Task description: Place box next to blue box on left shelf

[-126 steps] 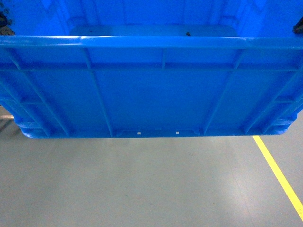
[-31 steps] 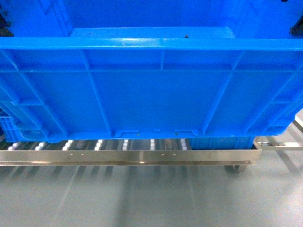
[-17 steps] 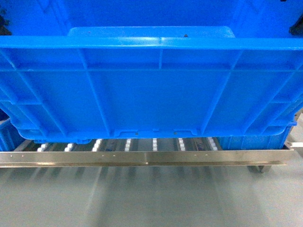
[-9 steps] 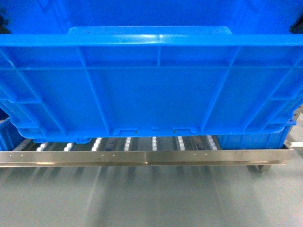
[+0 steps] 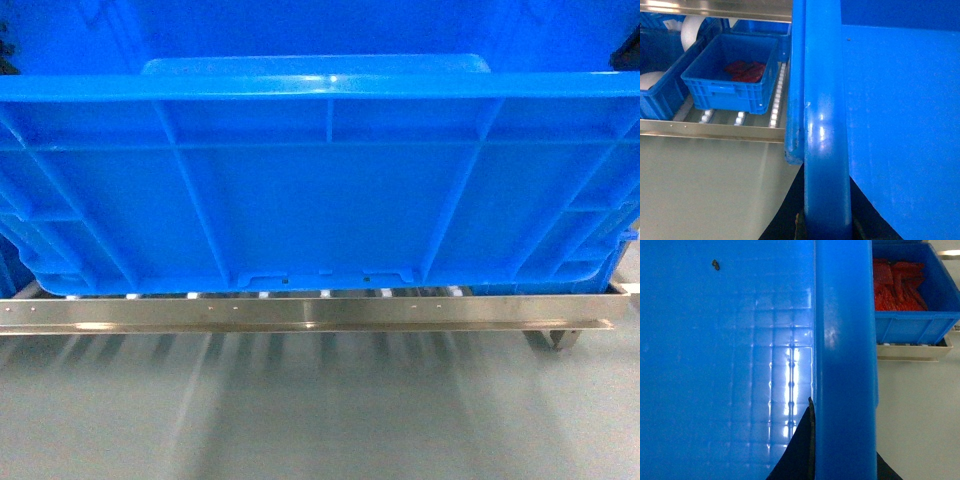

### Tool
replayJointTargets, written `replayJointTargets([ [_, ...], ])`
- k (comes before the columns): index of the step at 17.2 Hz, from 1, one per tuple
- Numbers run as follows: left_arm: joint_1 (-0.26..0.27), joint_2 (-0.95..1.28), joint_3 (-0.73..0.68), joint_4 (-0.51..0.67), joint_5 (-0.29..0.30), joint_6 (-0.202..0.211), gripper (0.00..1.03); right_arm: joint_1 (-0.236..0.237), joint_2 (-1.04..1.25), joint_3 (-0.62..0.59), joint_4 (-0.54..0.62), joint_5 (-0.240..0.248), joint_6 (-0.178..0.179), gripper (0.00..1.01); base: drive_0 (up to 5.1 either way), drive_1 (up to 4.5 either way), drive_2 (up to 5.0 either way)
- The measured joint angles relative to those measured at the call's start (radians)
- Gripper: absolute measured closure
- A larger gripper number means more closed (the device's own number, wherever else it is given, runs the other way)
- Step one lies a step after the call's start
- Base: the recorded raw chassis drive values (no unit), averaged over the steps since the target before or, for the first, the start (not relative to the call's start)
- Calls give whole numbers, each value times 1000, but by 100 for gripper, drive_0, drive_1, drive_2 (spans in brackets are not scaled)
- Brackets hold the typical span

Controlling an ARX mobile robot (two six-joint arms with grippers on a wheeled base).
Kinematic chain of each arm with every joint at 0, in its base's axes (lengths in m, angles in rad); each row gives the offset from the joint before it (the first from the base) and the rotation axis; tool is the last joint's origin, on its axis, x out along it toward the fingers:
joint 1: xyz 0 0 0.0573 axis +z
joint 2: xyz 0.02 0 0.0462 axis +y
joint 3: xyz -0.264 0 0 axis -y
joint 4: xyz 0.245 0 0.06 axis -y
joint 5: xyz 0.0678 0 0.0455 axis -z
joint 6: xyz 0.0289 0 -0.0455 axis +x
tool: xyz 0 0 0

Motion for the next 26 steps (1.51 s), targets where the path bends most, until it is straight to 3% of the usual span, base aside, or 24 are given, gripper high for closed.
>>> replayJointTargets([
  [26,0,5,-5,2,2,-5,97,0,0,-2,0,0,-6,94,0,0,0],
])
